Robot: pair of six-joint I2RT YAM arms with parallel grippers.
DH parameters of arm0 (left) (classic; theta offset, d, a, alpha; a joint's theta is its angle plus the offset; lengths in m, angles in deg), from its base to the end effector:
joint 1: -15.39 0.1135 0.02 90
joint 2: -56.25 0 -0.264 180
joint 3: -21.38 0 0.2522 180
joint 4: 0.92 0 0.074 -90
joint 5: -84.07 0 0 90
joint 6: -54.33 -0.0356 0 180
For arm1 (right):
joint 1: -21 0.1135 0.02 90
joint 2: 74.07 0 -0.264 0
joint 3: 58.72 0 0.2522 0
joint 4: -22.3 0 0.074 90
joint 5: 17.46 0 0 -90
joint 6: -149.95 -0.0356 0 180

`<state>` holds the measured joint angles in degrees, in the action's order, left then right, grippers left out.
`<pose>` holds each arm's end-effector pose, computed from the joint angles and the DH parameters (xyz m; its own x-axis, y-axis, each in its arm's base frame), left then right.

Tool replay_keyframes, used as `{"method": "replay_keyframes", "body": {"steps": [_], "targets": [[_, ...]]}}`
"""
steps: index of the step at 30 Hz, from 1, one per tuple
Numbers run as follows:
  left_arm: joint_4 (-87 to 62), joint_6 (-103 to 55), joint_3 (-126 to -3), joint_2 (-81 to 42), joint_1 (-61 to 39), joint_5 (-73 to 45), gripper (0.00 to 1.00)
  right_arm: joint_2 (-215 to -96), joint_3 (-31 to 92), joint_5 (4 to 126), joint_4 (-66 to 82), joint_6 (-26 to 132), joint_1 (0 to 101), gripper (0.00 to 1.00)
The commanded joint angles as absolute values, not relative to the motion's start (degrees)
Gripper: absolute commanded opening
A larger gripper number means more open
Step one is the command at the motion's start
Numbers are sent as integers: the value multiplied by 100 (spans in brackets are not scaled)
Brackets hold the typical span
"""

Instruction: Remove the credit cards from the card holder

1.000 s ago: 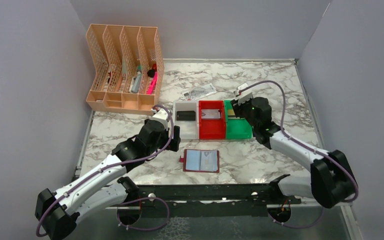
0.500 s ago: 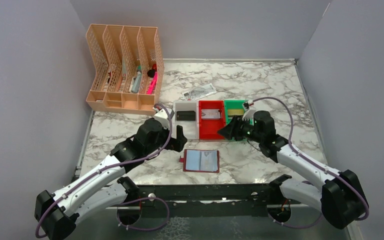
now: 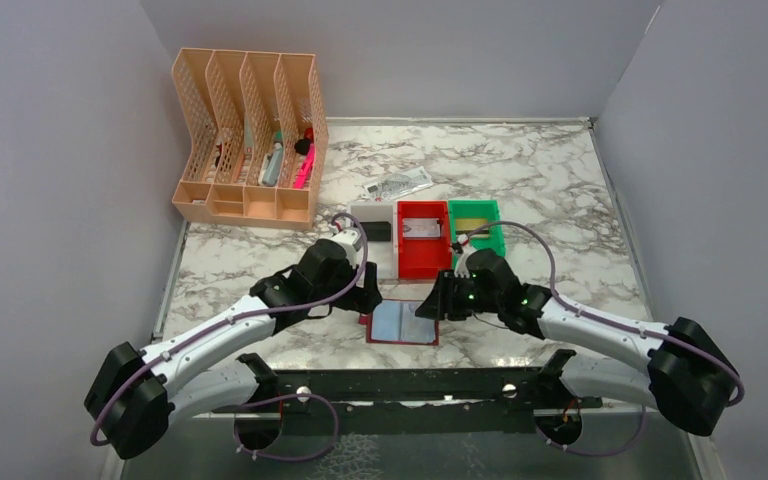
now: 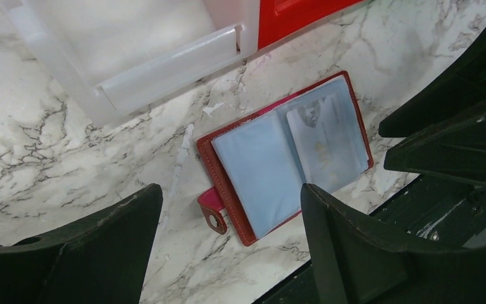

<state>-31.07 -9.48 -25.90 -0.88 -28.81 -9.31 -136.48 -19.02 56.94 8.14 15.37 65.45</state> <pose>0.1485 -0.1473 0.2217 -0.7350 0.1002 -0.6707 0.4502 0.8117 -0.3721 0.1482 0.1588 0.1851 -0.8863 0.0776 -0.4566 -0.2892 0.6773 0.6764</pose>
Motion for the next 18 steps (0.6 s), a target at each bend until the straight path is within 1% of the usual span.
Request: {"method": "replay_keyframes", "body": {"steps": [1, 4, 14, 18], "targets": [[-3055, -691, -2480, -282, -2850, -1131, 81, -14005, -1933, 6147, 648, 1210, 6800, 43], [-3049, -655, -2418, -433, -2853, -1290, 77, -14146, -1991, 6289, 585, 1089, 6846, 43], [-2860, -634, -2305, -876, -2857, -1600, 67, -14689, -2018, 6206, 783, 1018, 6846, 42], [-2801, -652, -2291, -978, -2864, -1716, 61, -14638, -1998, 6318, 803, 988, 6846, 42]]}}
